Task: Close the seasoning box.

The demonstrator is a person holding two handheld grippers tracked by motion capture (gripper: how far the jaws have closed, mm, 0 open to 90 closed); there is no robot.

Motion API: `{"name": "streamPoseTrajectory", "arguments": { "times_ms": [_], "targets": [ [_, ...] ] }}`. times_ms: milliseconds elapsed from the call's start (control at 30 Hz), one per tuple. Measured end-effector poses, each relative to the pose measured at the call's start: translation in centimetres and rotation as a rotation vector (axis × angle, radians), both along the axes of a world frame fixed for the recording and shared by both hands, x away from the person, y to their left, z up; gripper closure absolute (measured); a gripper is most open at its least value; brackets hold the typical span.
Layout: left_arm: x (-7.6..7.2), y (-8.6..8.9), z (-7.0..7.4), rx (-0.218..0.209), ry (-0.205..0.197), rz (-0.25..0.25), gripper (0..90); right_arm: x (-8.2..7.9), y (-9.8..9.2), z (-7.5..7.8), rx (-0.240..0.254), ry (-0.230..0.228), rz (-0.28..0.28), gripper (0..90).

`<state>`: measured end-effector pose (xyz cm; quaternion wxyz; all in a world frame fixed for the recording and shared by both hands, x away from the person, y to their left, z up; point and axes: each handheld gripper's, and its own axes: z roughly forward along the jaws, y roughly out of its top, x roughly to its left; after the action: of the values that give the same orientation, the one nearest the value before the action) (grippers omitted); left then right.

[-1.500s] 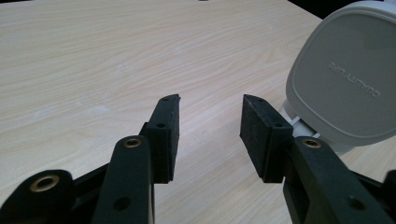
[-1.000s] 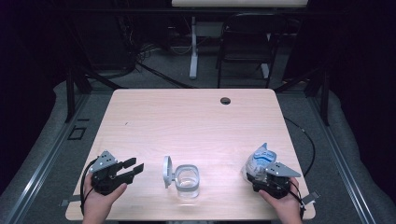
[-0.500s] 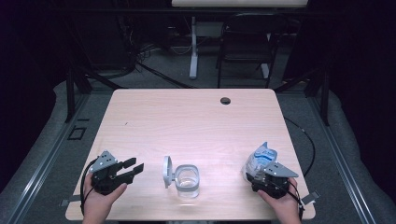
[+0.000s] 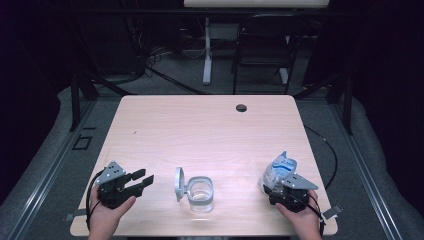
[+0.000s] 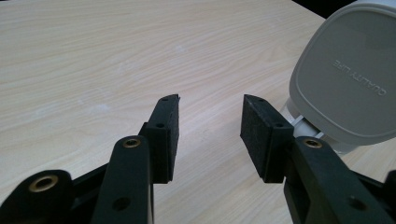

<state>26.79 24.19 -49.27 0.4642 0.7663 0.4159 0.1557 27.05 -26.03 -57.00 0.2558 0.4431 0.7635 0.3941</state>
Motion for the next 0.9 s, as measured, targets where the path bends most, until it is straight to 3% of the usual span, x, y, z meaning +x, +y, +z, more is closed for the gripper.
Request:
{"name": "streamPoseTrajectory", "arguments": {
  "times_ms": [900],
  "targets": [
    [0.12, 0.11, -0.17, 0.005, 0.005, -0.003, 57.5, -0.15, 0.52, 0.33, -0.063, -0.027, 0.046, 39.4]
  ]
}}
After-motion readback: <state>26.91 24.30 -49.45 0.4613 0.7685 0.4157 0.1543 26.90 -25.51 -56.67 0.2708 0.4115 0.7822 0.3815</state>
